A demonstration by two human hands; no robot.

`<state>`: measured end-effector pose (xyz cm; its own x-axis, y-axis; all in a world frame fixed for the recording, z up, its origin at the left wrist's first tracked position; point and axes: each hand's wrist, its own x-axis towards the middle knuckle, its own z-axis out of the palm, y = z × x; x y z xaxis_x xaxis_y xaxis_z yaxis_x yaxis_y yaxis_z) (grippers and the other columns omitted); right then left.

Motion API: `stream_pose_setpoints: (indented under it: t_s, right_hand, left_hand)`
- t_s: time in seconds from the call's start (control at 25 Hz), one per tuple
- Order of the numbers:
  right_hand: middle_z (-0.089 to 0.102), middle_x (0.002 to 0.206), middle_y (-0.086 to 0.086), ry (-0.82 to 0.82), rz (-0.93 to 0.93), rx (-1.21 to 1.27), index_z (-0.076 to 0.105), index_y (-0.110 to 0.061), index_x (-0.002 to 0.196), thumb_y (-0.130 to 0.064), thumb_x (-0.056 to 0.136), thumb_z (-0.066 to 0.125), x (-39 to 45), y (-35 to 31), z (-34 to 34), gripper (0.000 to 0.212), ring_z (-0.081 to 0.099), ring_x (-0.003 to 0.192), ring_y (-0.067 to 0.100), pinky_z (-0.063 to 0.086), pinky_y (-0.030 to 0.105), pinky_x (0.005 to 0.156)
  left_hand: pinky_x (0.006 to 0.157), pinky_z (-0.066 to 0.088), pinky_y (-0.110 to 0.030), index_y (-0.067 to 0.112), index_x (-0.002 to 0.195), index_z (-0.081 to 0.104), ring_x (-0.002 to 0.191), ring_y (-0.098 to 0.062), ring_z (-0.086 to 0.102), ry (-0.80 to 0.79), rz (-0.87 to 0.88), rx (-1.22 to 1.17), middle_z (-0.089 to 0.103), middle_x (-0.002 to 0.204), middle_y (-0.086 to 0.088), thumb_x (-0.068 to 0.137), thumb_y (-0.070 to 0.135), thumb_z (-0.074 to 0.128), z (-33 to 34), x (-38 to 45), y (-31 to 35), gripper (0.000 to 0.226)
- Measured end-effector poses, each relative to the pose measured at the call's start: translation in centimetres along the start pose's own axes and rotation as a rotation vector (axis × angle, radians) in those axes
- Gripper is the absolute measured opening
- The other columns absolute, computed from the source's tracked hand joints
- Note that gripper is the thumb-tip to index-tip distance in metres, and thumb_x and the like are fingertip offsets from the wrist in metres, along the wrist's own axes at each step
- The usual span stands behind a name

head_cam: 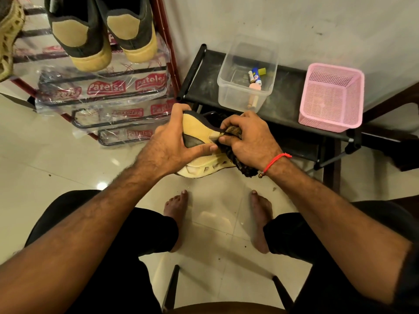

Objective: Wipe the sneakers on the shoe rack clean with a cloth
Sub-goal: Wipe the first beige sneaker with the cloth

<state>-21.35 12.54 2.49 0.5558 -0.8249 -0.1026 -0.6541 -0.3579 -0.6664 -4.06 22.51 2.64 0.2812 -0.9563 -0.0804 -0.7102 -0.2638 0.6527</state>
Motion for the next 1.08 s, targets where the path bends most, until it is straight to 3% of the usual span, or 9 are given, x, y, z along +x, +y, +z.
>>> stream_pose_setpoints:
  t_s: [0.12,0.32,0.4,0.48,0.64,0.72,0.8,0.96,1.08]
  right_hand:
    - [0.057,0.108,0.000,0.025,-0.032,0.192,0.070,-0.025,0.105,-0.021,0.089,0.073,0.6,0.3,0.1,0.017,0.053,0.103,0.011,0.042,0.024,0.092]
    - [0.069,0.103,0.004,0.431,0.196,1.117,0.065,-0.007,0.113,-0.010,0.094,0.065,2.6,2.1,-2.9,0.019,0.066,0.099,0.018,0.059,0.044,0.089]
    - [0.066,0.110,0.010,0.426,0.202,1.341,0.058,-0.004,0.123,-0.010,0.089,0.071,2.2,1.6,-2.6,0.037,0.065,0.103,0.024,0.058,0.046,0.091]
    - [0.063,0.118,0.011,0.364,0.030,1.239,0.053,-0.010,0.124,-0.009,0.080,0.077,1.2,0.1,-1.4,0.050,0.062,0.111,0.024,0.053,0.043,0.100]
    - [0.038,0.141,0.018,0.200,-0.540,0.301,0.049,-0.013,0.131,-0.019,0.084,0.077,-1.6,-1.6,2.6,0.056,0.040,0.135,0.025,0.034,0.028,0.118]
    - [0.038,0.141,0.018,0.238,-0.712,0.032,0.048,-0.020,0.130,-0.024,0.089,0.070,-1.7,-0.8,3.2,0.046,0.039,0.135,0.029,0.033,0.031,0.117]
    - [0.044,0.136,0.016,0.390,-0.639,-0.063,0.052,-0.020,0.124,-0.023,0.090,0.067,0.1,1.5,2.1,0.037,0.045,0.127,0.029,0.037,0.031,0.112]
    - [0.050,0.126,0.022,0.601,-0.196,0.134,0.059,-0.005,0.119,-0.008,0.085,0.073,2.2,3.7,-1.3,0.037,0.044,0.113,0.010,0.041,0.029,0.104]
    - [0.048,0.124,0.019,0.461,-0.352,0.315,0.057,-0.004,0.120,0.002,0.079,0.075,-1.3,-1.9,1.5,0.045,0.046,0.119,0.019,0.043,0.031,0.106]
  left_hand:
    - [0.060,0.051,-0.010,0.022,0.119,0.046,0.078,0.003,0.066,0.117,0.017,-0.104,0.065,0.090,0.015,0.082,0.046,0.078,0.4,0.2,0.3,0.054]
    - [0.076,0.061,-0.051,0.021,0.108,0.059,0.087,-0.020,0.071,0.238,-0.171,-0.391,0.071,0.097,-0.002,0.091,0.035,0.072,-0.6,1.0,-1.1,0.026]
    - [0.075,0.062,-0.051,0.023,0.103,0.059,0.087,-0.022,0.073,0.205,-0.181,-0.456,0.072,0.098,-0.005,0.091,0.032,0.072,-0.7,0.9,-1.0,0.020]
    - [0.069,0.063,-0.043,0.026,0.097,0.058,0.084,-0.021,0.075,0.182,-0.162,-0.531,0.073,0.095,-0.004,0.091,0.029,0.071,-0.6,0.8,-0.5,0.015]
    - [0.065,0.061,-0.041,0.027,0.096,0.057,0.085,-0.025,0.070,0.191,-0.156,-0.609,0.069,0.095,-0.007,0.094,0.019,0.067,-0.6,0.8,-0.1,0.013]
    - [0.068,0.061,-0.042,0.024,0.098,0.058,0.087,-0.027,0.068,0.219,-0.144,-0.626,0.069,0.096,-0.010,0.095,0.017,0.066,-1.0,0.7,-0.2,0.011]
    - [0.072,0.062,-0.043,0.017,0.104,0.060,0.087,-0.027,0.071,0.258,-0.120,-0.645,0.071,0.099,-0.016,0.094,0.022,0.069,-1.5,0.6,-0.3,0.014]
    - [0.075,0.062,-0.044,0.012,0.110,0.060,0.091,-0.029,0.072,0.289,-0.111,-0.617,0.071,0.101,-0.016,0.093,0.028,0.069,-1.6,0.8,-0.8,0.024]
    - [0.068,0.060,-0.033,0.019,0.103,0.059,0.084,-0.019,0.069,0.211,-0.084,-0.666,0.069,0.092,-0.004,0.092,0.025,0.068,-0.9,0.7,0.0,0.015]
